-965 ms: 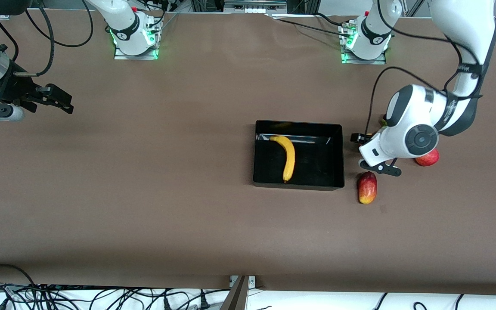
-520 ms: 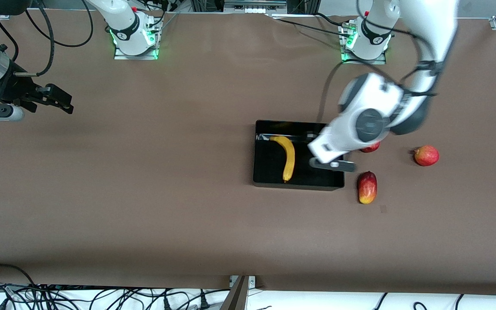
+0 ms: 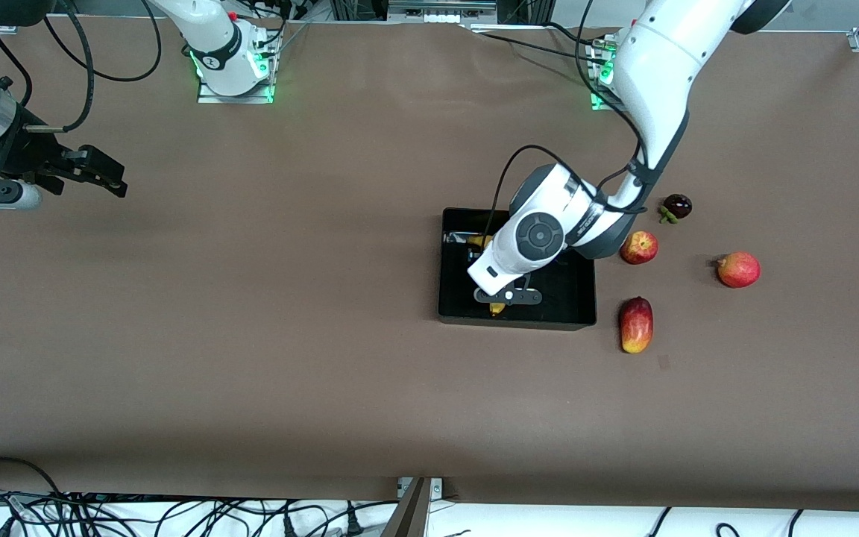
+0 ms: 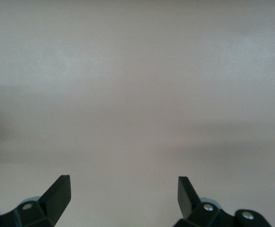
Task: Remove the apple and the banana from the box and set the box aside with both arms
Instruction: 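Reach the left gripper back into the tray and grasp the banana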
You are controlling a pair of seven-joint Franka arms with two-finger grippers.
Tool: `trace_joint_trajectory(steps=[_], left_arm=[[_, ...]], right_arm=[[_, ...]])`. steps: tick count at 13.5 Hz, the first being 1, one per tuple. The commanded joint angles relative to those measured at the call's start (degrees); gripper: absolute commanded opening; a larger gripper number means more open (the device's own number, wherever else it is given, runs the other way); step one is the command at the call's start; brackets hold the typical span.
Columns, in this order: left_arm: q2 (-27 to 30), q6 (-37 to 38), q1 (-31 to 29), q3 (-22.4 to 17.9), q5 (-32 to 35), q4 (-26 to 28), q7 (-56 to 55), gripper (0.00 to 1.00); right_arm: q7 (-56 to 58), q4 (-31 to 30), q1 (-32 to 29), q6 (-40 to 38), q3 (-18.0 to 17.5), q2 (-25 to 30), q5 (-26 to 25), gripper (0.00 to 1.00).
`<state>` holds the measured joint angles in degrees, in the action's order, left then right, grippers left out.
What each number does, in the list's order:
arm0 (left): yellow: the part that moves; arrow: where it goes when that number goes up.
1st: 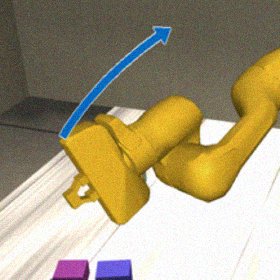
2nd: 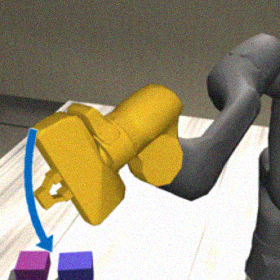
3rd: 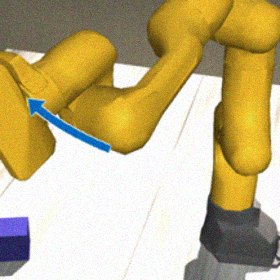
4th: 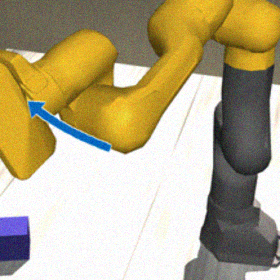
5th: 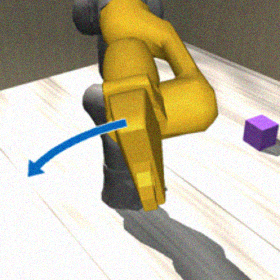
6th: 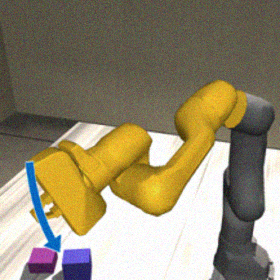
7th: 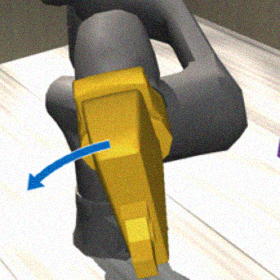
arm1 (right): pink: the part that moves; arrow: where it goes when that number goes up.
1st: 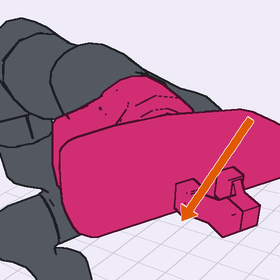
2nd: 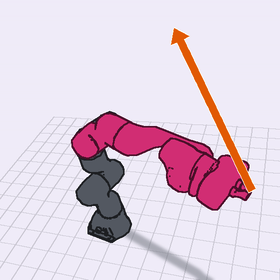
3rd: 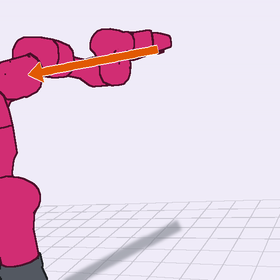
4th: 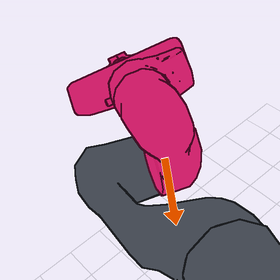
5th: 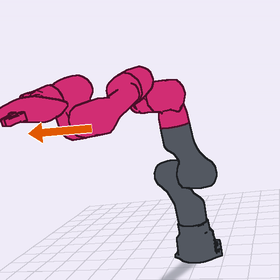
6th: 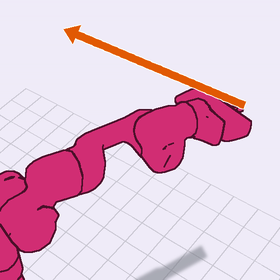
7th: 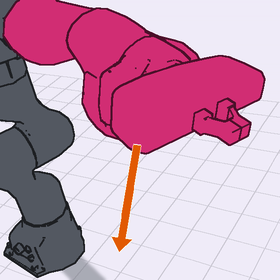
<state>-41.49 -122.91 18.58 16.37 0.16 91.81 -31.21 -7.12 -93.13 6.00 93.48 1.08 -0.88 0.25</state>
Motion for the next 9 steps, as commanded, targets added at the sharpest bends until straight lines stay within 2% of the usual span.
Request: trace_joint_trajectory(steps=[1,2,3,5,9], left_arm=[[-2.35,-3.01,1.54,-0.55,1.95,-1.20,-2.10,1.00],[-2.63,-4.17,2.59,-0.72,1.95,-0.50,-3.41,1.00],[-2.63,-4.44,2.60,-0.72,2.04,0.03,-3.42,0.76],[-2.89,-4.01,2.60,-0.72,2.04,0.04,-3.86,0.00],[-1.23,-1.91,1.55,-0.72,1.95,-0.75,-4.13,0.00]], right_arm=[[0.17,0.76,-0.20,-0.58,-0.29,-0.09,-0.43,1.00],[0.17,0.76,-0.20,-0.58,-0.29,-0.09,-0.43,1.00],[0.17,0.76,-0.20,-0.58,-0.29,-0.09,-0.43,1.00],[0.17,0.76,-0.20,-0.49,-0.29,-0.09,-0.43,1.00],[0.26,0.85,-0.20,-0.23,-0.29,-0.09,-0.43,1.00]])
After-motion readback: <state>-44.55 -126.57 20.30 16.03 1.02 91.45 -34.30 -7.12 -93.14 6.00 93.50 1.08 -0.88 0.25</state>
